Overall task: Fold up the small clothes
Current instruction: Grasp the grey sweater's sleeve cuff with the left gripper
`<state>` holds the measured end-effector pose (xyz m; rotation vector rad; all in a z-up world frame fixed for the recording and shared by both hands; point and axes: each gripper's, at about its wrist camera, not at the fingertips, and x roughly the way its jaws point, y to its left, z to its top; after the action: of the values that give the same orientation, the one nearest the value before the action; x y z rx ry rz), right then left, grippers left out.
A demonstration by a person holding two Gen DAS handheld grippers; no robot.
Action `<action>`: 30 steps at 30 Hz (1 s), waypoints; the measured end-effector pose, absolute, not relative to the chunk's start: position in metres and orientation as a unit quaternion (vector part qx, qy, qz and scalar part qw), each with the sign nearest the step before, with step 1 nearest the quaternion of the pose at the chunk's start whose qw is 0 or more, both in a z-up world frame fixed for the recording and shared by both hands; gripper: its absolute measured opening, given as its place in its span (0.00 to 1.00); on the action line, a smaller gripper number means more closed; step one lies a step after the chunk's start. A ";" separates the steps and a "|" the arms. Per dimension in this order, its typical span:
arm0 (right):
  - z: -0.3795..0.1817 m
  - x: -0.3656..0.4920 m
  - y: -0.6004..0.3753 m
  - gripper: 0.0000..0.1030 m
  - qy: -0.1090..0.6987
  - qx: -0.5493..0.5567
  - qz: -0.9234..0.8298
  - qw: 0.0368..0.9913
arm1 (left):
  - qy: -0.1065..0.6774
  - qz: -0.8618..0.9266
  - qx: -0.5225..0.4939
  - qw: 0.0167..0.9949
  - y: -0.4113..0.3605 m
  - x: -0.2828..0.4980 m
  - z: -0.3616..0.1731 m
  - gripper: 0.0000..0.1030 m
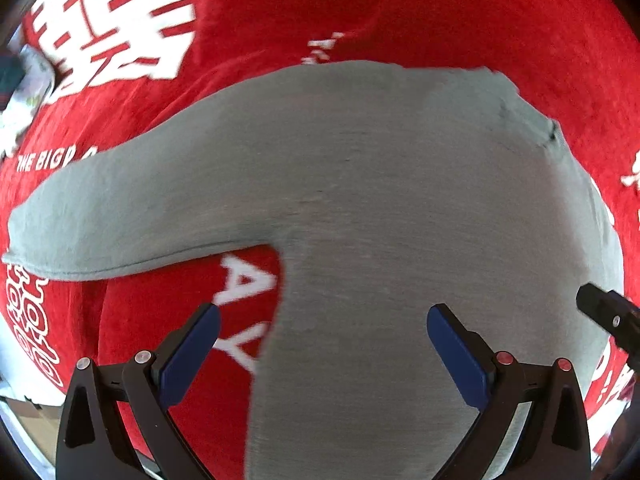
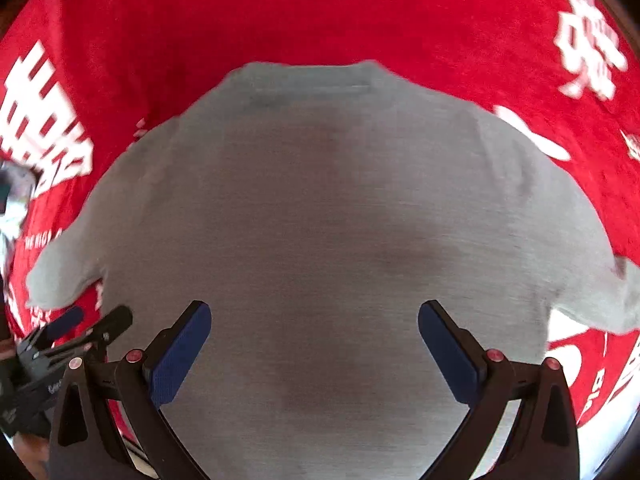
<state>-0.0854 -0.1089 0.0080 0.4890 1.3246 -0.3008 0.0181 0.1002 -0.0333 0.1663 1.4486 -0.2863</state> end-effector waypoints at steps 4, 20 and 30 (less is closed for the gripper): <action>0.015 -0.064 -0.073 1.00 0.624 0.193 -0.087 0.752 | 0.651 -0.115 0.042 0.749 0.141 0.028 -0.035 1.00; 0.005 -0.025 -0.003 1.00 0.670 0.138 -0.024 0.729 | 0.612 -0.069 -0.174 0.768 0.291 0.085 -0.075 1.00; -0.002 -0.014 0.015 1.00 0.678 0.120 -0.022 0.724 | 0.553 0.027 -0.184 0.812 0.360 0.114 -0.057 0.97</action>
<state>-0.0137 0.0148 -0.0017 0.2656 1.4971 -0.0478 0.1143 0.3599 -0.0574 -0.3921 1.1821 0.0577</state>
